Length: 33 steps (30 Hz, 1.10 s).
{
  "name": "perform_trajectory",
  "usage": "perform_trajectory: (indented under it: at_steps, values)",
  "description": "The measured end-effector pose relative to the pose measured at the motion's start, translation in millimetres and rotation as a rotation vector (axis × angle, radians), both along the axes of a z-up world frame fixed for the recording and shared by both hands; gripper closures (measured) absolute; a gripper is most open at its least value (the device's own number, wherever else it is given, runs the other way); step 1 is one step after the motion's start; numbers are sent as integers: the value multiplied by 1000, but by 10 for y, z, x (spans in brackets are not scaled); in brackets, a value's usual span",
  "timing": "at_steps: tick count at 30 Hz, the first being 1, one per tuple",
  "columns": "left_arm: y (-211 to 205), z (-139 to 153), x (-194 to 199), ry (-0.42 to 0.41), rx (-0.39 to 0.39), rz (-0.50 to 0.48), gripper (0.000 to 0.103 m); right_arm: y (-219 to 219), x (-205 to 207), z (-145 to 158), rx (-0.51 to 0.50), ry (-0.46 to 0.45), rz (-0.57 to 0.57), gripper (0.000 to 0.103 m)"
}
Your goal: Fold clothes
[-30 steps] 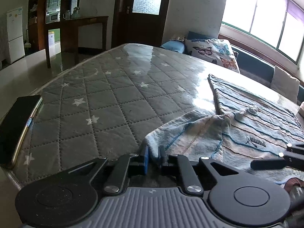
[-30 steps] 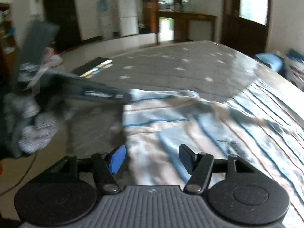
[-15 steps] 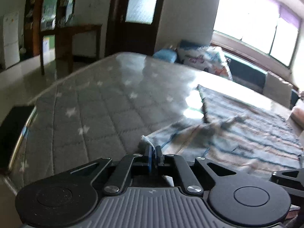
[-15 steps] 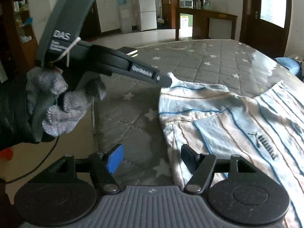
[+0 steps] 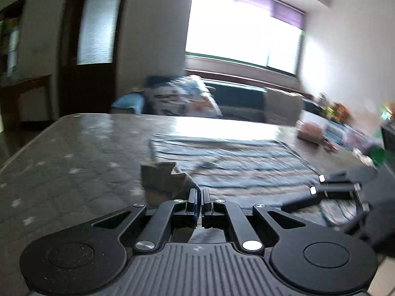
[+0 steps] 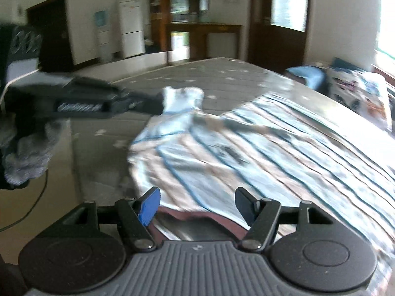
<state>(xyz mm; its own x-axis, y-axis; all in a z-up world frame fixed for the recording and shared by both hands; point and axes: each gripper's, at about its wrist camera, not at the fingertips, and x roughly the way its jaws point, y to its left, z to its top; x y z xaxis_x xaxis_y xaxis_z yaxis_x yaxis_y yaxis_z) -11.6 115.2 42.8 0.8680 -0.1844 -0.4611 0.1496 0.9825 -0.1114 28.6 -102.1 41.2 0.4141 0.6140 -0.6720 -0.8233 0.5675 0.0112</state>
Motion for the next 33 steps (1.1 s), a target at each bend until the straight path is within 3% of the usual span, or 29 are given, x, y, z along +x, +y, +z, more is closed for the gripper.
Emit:
perform_trajectory:
  at_steps: [8,12,18,23,26,33]
  values:
    - [-287,-307,137,148,37,-152,98,-469,103,-77,6,42,-144,35]
    - [-297,-234,81,131,63,-200,95,-608,111,-100,16,52,-185,35]
    - [-4,-36,349,78,89,-75,96,-771,158,-68,52,53,-241,35]
    - [182,-137,775,133,136,48,96,-677,201,-78,65,70,-223,38]
    - [206,-215,936,155,153,53,96,-565,219,-87,71,77,-191,44]
    - [-14,-476,1018,192,237,-40,96,-159,261,-143,81,118,-94,66]
